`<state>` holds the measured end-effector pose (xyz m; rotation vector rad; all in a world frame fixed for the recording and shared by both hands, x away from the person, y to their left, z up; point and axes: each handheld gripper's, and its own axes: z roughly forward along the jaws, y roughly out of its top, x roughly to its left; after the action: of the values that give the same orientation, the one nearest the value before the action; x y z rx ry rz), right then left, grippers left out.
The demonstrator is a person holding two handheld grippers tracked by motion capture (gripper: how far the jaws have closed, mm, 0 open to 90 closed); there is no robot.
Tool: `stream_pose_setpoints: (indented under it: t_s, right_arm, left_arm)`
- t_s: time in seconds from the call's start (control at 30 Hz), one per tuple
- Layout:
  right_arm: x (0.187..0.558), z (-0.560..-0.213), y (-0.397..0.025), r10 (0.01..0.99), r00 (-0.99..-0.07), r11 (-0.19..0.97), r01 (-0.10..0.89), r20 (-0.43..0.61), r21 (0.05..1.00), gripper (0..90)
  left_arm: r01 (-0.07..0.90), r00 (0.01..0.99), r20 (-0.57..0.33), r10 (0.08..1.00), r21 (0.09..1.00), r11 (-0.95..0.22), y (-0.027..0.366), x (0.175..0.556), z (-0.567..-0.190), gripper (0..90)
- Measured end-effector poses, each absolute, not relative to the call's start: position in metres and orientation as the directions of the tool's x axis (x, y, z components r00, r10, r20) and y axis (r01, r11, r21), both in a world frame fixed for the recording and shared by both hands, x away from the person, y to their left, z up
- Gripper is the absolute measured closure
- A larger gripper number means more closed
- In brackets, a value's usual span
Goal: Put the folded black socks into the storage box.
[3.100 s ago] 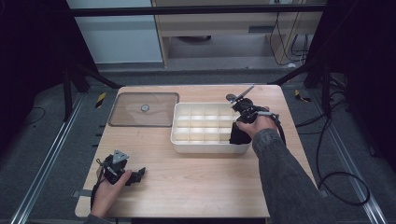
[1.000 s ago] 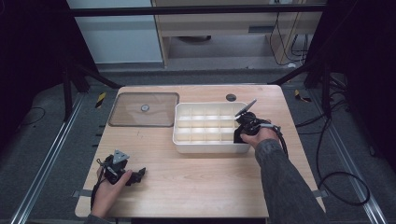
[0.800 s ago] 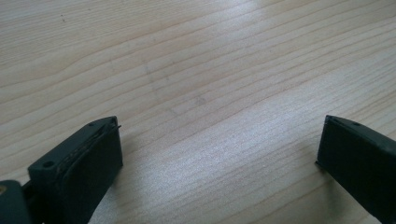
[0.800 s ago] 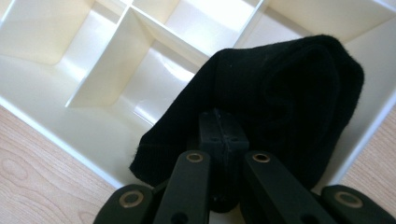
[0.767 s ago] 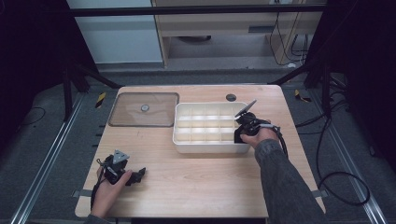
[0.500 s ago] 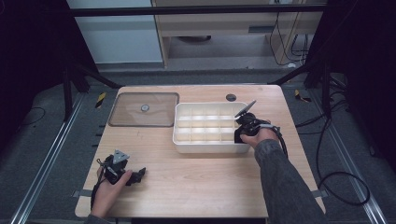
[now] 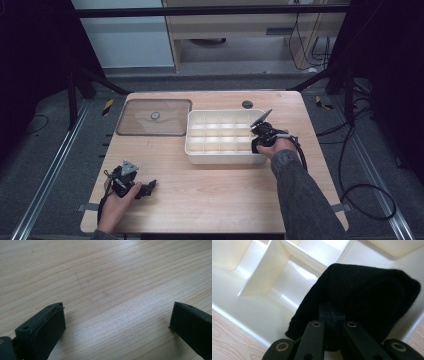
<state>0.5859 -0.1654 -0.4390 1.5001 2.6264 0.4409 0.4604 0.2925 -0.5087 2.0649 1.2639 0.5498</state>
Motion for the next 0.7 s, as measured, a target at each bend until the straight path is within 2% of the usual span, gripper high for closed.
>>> stream_pose_setpoints:
  t_s: [0.7]
  right_arm:
    - [0.5875,-0.446,-0.163,0.864,-0.499,0.467,0.844,0.067,0.261,90.0]
  left_arm:
    - [0.622,0.449,0.019,0.893,0.711,-0.328,0.2918,0.4604,-0.5086,0.0]
